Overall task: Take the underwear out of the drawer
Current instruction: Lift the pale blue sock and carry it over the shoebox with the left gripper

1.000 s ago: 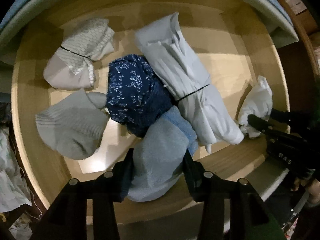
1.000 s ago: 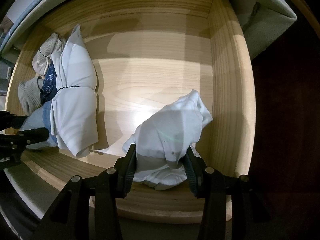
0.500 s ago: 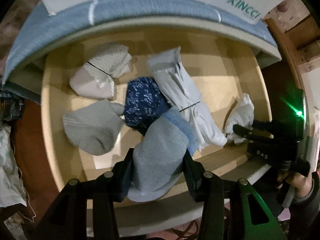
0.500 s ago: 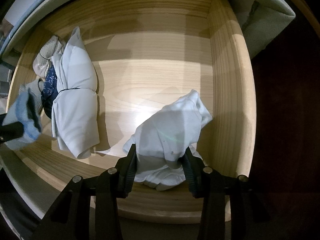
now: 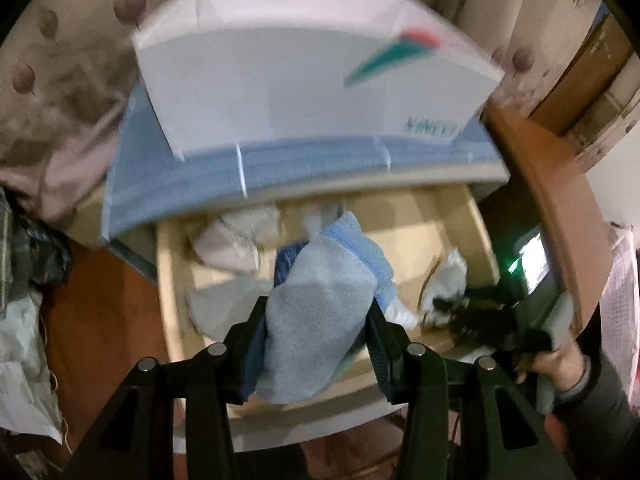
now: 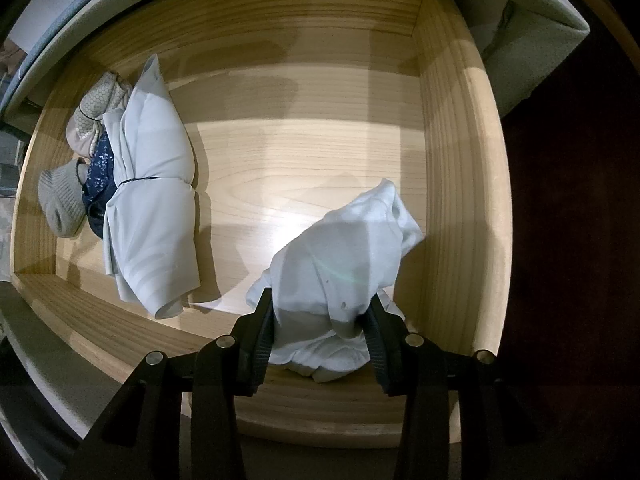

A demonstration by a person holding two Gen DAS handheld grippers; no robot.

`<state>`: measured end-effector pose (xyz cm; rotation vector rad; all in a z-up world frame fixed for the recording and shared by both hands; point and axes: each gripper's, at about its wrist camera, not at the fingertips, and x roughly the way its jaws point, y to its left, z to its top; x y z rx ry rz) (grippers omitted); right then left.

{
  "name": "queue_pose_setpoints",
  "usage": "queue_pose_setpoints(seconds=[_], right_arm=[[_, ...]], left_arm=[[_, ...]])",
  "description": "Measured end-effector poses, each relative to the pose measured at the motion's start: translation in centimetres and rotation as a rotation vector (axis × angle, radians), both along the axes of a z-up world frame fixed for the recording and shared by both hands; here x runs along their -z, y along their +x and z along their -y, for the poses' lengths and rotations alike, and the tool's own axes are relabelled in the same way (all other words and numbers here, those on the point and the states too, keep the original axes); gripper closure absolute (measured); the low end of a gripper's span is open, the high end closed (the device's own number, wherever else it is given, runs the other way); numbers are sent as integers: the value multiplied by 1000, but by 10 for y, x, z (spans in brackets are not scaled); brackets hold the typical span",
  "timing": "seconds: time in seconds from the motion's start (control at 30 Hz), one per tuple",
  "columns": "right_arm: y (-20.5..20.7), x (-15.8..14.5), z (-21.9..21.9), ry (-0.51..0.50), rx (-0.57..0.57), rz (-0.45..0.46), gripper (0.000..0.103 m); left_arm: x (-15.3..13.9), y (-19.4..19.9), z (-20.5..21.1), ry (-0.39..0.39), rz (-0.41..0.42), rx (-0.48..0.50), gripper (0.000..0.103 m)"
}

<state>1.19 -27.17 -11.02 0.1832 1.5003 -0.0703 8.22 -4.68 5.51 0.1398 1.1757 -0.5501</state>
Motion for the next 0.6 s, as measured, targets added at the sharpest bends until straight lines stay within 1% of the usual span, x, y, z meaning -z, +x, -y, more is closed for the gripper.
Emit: queue_pose_setpoints(seconds=[0.13,0.3,0.43,0.6], right_arm=[[1,0,1,0,0,1,64],[2,0,0,0,-1,1,64],[3,0,-1,0,-3,1,64],[3,-1,0,2,-4,2,64]], left_arm=[[-40,3,-8,-58,93,-18,57],[-85,13,-13,-84,205,-50,57],[-111,29,-11,-100,270,-76,57],[-132,58,-4,-100,352,-100,57]])
